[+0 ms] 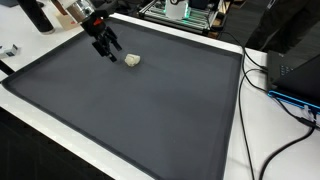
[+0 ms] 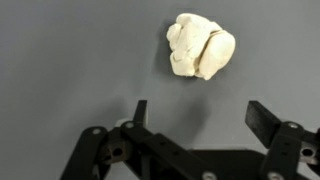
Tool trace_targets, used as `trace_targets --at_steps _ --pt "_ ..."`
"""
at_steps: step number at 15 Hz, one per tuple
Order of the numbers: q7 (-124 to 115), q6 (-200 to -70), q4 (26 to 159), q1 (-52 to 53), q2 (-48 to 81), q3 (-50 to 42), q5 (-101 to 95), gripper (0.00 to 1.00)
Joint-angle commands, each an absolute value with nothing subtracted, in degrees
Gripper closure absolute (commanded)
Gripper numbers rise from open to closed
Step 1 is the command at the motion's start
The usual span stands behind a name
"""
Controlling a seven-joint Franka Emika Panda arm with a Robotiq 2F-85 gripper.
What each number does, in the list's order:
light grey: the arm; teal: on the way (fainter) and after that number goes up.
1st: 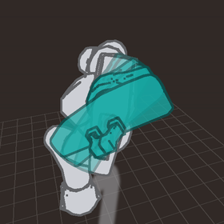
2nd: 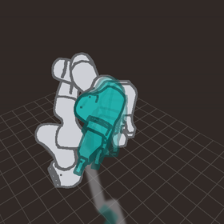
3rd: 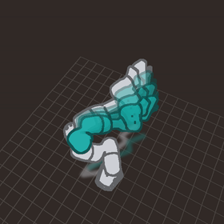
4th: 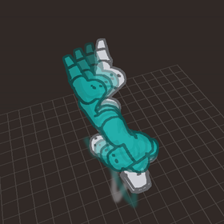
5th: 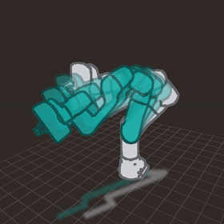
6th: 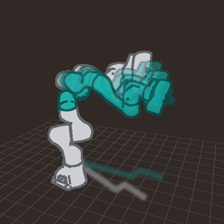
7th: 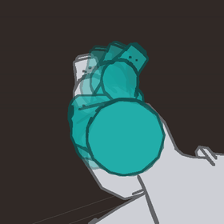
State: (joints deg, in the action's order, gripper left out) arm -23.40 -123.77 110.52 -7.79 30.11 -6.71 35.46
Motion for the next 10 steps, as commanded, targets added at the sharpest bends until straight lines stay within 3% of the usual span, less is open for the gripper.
trace_targets --at_steps 1,10 --pt "-27.05 -121.37 106.54 -7.45 32.87 -6.92 33.67 0.00" --pt "-34.07 -120.46 100.03 -3.33 36.35 -7.59 20.98 0.00"
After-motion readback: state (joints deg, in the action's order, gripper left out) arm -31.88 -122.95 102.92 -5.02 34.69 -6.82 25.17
